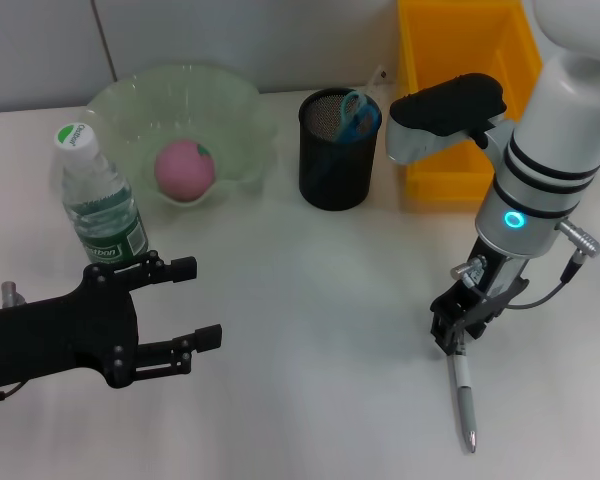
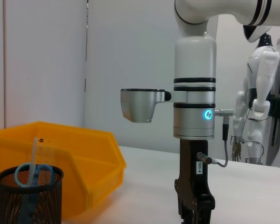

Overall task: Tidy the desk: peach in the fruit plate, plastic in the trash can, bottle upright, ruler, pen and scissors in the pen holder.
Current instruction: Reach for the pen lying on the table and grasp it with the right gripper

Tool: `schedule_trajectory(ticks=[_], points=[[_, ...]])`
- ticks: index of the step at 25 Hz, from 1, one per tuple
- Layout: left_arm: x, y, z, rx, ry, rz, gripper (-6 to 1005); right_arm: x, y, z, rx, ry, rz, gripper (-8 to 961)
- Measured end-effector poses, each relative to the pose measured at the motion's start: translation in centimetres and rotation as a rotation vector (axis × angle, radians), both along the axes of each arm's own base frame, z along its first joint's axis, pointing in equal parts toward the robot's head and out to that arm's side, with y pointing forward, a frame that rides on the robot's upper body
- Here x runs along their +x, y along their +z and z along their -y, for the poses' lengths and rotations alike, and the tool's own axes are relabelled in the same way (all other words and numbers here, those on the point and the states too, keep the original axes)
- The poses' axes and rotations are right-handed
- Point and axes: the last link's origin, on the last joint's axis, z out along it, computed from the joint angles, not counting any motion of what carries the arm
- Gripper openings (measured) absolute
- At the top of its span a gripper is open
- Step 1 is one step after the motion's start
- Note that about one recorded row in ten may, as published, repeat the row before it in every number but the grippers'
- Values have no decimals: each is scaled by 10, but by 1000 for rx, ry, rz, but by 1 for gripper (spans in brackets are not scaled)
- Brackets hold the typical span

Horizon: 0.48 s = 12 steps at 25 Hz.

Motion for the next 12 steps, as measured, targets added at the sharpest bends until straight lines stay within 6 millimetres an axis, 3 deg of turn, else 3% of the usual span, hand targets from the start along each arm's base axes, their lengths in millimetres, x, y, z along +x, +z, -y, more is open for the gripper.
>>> schedule_trajectory(ticks=[12], points=[[0, 0, 1, -2, -1, 2, 800, 3, -1, 2, -6, -10, 4, 376]])
